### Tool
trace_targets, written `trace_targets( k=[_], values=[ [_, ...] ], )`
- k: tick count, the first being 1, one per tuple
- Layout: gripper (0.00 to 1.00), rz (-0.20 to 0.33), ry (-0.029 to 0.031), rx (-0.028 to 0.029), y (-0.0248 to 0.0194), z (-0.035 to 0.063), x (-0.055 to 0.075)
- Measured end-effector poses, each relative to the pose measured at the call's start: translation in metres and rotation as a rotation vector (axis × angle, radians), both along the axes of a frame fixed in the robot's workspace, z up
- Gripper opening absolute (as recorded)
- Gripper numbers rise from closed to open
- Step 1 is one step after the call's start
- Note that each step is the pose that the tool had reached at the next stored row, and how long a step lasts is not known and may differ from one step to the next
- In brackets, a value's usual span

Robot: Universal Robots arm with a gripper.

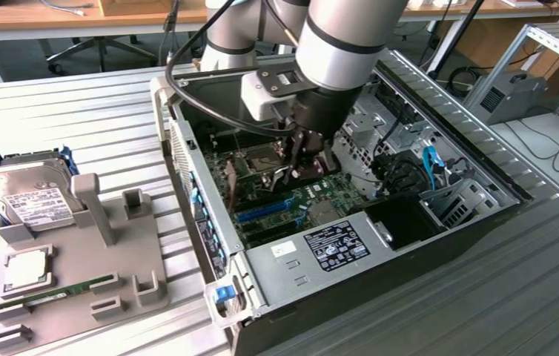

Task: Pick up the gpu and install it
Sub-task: 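Insert the gpu into the slot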

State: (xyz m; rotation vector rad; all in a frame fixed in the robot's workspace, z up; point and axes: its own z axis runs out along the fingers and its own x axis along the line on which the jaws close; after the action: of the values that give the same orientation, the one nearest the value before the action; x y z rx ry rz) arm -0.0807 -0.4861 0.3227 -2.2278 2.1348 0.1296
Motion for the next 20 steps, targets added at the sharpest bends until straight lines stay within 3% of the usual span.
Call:
trace_targets(
  k=[20],
  values=[
    [0.26, 0.001, 0.0000, 0.0000, -0.0006, -0.0015, -0.011]
  ],
)
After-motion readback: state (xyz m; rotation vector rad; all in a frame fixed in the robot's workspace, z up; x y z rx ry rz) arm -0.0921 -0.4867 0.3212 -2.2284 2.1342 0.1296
